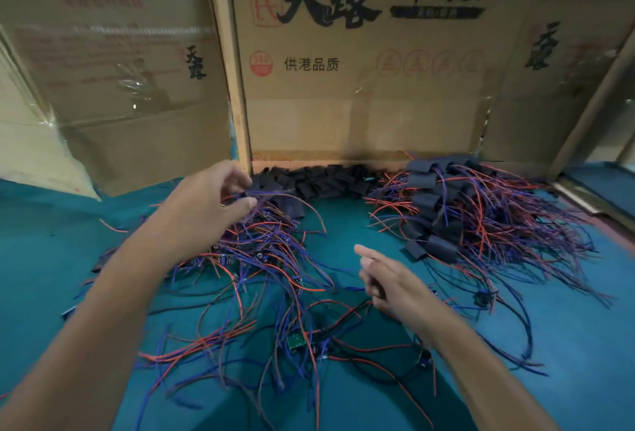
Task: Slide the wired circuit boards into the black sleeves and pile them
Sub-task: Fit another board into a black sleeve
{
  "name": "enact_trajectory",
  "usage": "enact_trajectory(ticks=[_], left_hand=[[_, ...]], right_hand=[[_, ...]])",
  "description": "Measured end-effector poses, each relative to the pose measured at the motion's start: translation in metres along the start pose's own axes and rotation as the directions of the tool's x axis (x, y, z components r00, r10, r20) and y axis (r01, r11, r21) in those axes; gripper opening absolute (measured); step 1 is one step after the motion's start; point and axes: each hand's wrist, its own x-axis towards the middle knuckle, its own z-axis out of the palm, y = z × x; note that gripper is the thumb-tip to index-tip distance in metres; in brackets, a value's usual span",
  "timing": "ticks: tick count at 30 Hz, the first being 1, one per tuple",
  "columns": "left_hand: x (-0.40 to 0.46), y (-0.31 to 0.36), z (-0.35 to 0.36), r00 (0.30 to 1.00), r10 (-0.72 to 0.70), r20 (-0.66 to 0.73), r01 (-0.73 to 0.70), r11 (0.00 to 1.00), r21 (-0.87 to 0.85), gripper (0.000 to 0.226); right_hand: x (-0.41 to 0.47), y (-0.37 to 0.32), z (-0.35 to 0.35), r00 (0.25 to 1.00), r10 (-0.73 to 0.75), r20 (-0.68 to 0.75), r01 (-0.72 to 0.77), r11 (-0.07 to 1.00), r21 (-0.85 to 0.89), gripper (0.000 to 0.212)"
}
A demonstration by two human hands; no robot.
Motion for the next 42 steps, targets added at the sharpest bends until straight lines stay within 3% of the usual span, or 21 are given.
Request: enact_trajectory(ticks=[4,6,9,12,15,18,20,24,28,42], left_hand=[[-0.004,0.014,-0.002,0.986,-0.083,0.144,0.109,0.976,-0.188,0.019],[-0.003,0.016,-0.002,0.983,-0.106,0.15,0.133,0.974,-0.184,0.018],[-0.003,0.021,-0.007,0.983,-0.055,0.174,0.074,0.992,-0.106,0.015],[-0.007,0.029,-0.011,0.989,0.052,0.137,-0.03,0.987,-0.156,0.027],[-0.008,0.038,-0.009,0.995,0.041,0.092,-0.011,0.952,-0.307,0.03],[-0.01,0.048,-0.006,0.989,-0.011,0.146,0.091,0.828,-0.553,0.031],[-0.011,0.055,-0.002,0.986,0.001,0.166,0.103,0.779,-0.619,0.03],[-0.013,0.06,0.007,0.987,0.026,0.156,0.078,0.777,-0.624,0.029],[-0.011,0.057,0.009,0.991,0.025,0.128,0.056,0.803,-0.593,0.029],[-0.014,0.061,0.016,0.987,0.057,0.152,0.04,0.823,-0.567,0.03]], right_hand=[[-0.001,0.002,-0.005,0.991,-0.124,-0.047,0.114,0.978,-0.175,0.08],[-0.001,0.003,-0.004,0.989,-0.137,-0.058,0.119,0.964,-0.238,0.073],[-0.001,0.002,0.0,0.982,-0.174,-0.069,0.146,0.942,-0.301,0.055],[-0.001,0.0,0.003,0.981,-0.18,-0.067,0.145,0.923,-0.356,0.052],[-0.001,-0.003,0.009,0.969,-0.228,-0.091,0.197,0.944,-0.263,0.044],[0.0,-0.008,0.025,0.929,-0.335,-0.156,0.322,0.941,-0.107,0.029],[-0.001,-0.011,0.039,0.892,-0.404,-0.202,0.406,0.913,-0.03,0.029],[-0.004,-0.019,0.055,0.826,-0.432,-0.362,0.474,0.88,0.031,0.038],[-0.01,-0.02,0.057,0.723,-0.511,-0.465,0.45,0.859,-0.244,0.021],[-0.023,-0.034,0.069,0.709,-0.436,-0.554,0.436,0.889,-0.142,0.02]])
